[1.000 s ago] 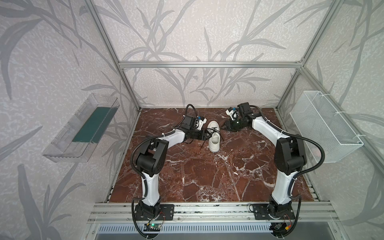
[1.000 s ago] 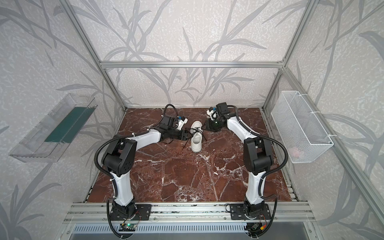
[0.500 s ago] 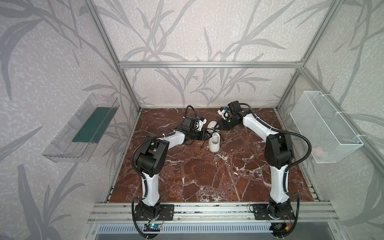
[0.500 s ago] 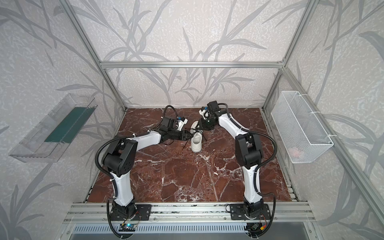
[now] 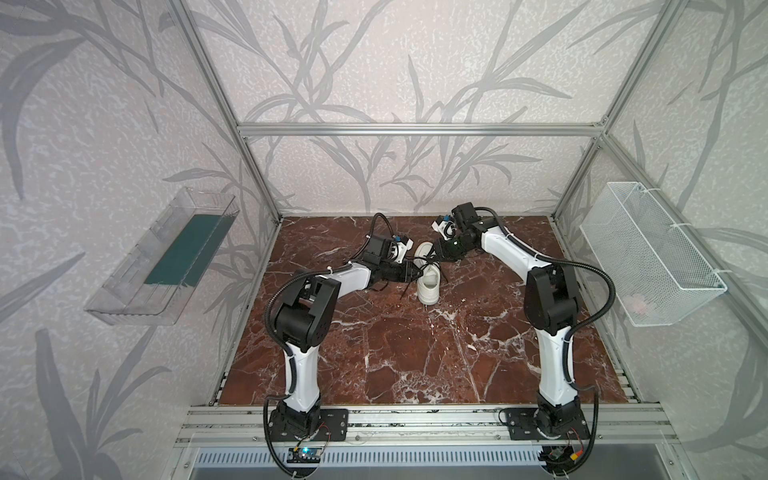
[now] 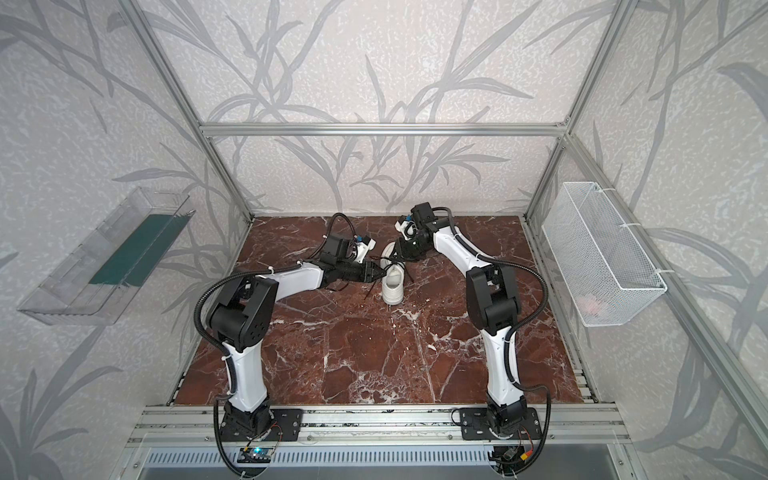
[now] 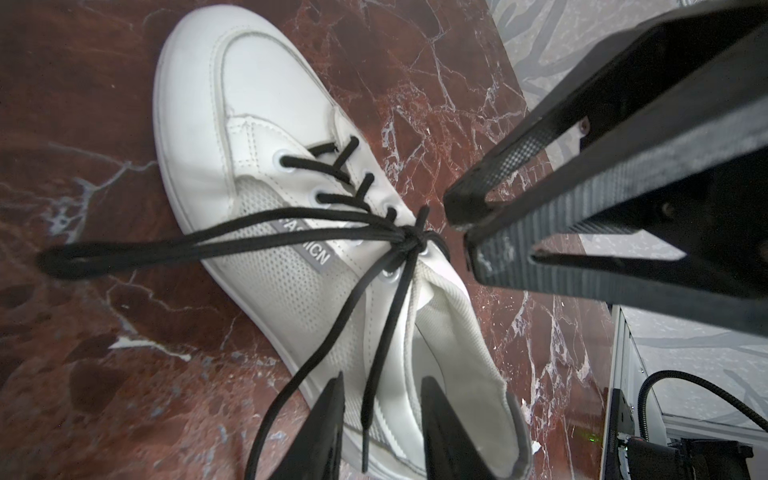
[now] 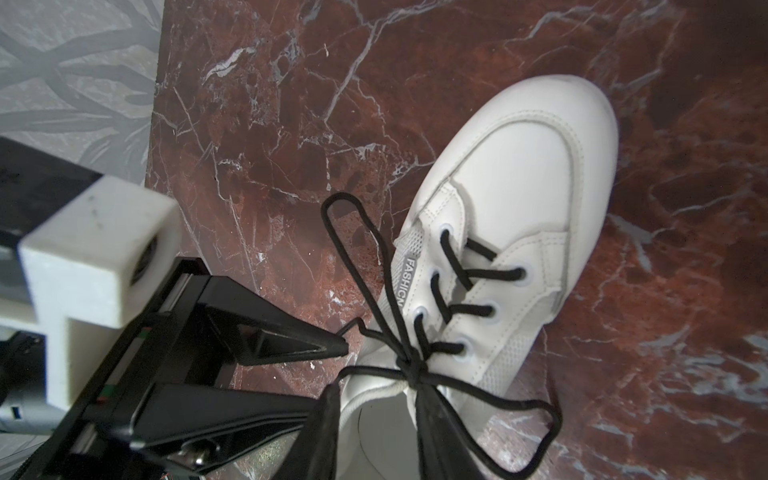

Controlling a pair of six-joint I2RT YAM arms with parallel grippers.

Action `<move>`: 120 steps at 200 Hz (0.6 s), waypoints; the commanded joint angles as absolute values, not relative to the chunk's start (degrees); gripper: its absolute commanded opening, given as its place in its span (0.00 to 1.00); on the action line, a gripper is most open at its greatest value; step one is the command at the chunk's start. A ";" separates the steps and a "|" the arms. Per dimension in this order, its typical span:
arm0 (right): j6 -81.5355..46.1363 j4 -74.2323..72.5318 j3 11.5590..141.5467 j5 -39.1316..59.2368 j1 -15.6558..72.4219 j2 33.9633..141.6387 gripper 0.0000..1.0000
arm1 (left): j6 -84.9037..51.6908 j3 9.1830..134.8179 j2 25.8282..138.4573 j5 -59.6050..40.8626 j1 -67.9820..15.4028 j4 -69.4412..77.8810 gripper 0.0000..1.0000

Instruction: Tie the shoes

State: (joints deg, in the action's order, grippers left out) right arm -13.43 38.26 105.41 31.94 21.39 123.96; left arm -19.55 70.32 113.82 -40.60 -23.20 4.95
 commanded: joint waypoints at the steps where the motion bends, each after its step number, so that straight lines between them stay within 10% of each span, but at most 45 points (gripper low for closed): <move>1: -12.69 39.86 107.40 32.06 21.62 124.55 0.32 | -19.76 69.53 114.93 -41.26 -23.16 5.16 0.34; 120: -12.56 39.68 107.04 31.64 21.62 125.24 0.32 | -20.74 69.70 116.10 -42.36 -23.18 6.20 0.25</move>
